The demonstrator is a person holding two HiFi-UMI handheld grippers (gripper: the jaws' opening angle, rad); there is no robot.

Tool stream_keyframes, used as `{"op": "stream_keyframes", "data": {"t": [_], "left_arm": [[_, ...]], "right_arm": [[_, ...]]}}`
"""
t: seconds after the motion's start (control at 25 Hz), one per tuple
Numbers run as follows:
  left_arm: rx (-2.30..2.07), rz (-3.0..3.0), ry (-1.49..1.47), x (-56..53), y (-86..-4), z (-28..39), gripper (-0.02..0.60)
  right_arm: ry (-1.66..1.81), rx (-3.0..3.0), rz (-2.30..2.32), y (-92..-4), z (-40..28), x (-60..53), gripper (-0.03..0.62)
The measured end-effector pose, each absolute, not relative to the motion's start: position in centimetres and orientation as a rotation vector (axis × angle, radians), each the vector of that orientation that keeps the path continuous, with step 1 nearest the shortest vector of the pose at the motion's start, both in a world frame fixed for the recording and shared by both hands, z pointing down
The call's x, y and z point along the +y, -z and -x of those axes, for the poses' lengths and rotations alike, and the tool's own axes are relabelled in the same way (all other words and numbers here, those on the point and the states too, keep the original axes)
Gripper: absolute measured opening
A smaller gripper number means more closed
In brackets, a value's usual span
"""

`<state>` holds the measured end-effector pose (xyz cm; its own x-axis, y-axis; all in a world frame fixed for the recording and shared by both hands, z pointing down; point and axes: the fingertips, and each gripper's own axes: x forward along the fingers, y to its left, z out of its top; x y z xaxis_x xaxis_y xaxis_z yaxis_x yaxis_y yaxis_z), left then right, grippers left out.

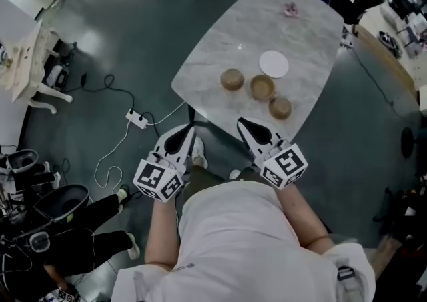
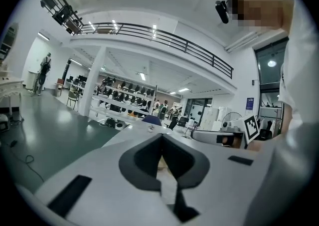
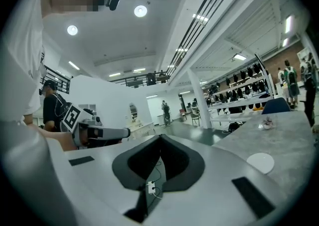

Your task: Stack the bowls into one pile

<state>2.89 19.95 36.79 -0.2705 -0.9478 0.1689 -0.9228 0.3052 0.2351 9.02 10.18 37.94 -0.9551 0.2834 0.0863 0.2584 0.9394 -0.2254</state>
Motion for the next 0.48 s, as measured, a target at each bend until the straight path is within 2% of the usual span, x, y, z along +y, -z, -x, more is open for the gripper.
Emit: {"op": "stream_keyframes", "data": {"t": [0.48], "left_arm": [[-2.104,-1.904,0.135,18.0,-37.1,10.9,0.002]], "right_arm": [[-0.302,-2.974,0.137,-37.7,3.9,9.4,0.008]]}}
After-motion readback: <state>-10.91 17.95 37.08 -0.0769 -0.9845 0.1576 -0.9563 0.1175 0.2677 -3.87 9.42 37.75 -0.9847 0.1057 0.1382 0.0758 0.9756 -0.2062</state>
